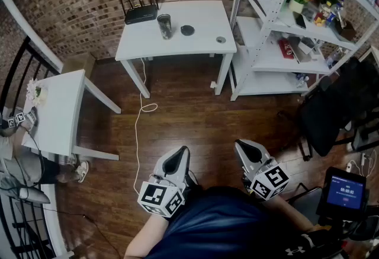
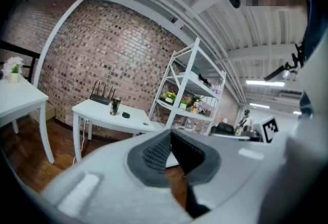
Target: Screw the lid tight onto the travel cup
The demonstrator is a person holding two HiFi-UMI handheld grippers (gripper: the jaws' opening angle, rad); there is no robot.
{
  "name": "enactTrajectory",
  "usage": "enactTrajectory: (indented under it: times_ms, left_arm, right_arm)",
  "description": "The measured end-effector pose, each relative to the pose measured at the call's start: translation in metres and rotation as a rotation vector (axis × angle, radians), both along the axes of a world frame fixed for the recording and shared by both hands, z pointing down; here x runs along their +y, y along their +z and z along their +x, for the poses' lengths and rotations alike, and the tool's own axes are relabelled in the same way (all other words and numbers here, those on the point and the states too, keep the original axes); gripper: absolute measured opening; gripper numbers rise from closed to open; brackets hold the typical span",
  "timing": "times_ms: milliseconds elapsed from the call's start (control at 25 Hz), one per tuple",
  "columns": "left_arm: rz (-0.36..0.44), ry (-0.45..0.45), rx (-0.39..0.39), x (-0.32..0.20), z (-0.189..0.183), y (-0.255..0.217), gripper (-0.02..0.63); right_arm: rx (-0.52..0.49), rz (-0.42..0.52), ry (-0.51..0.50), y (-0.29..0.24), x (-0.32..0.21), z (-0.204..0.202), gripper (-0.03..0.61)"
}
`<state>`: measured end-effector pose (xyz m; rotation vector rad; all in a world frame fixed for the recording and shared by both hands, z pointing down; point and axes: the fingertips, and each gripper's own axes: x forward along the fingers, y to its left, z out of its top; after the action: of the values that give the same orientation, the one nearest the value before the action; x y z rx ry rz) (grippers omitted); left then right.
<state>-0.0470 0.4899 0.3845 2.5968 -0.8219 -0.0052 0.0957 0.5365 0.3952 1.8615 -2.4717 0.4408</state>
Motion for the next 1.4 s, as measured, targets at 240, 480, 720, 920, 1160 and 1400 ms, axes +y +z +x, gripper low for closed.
enactTrajectory:
  times_ms: [240, 480, 720, 920, 1160, 1400]
  left_arm:
    - [-0.014, 0.012, 0.001, -0.069, -0.011, 0.008, 0.006]
    - [-0.026, -0.018, -0.025, -0.143, 0.002, 0.017, 0.006]
    - [-0.007, -0.123, -0.067, -0.231, 0.028, 0.016, 0.02]
    - [-0.003, -0.244, -0.049, -0.298, 0.073, -0.006, 0.032]
    - [-0.01, -0.32, -0.076, -0.371, 0.085, -0.013, 0.04]
    - [0.017, -0.314, -0.122, -0.449, 0.079, 0.015, 0.044]
  right_arm:
    - [-0.041, -0.027, 0.007, 0.0, -0.071, -0.019, 0.011]
    - [0.005, -0.05, -0.083, 0.008, -0.147, -0.016, 0.011]
    - [-0.02, -0.025, -0.109, 0.026, -0.243, 0.033, 0.011]
    - [-0.025, -0.017, -0.205, 0.011, -0.306, 0.084, 0.011]
    - [-0.051, -0.06, -0.204, 0.011, -0.375, 0.114, 0.011]
    - [-0.03, -0.098, -0.172, 0.038, -0.445, 0.123, 0.011]
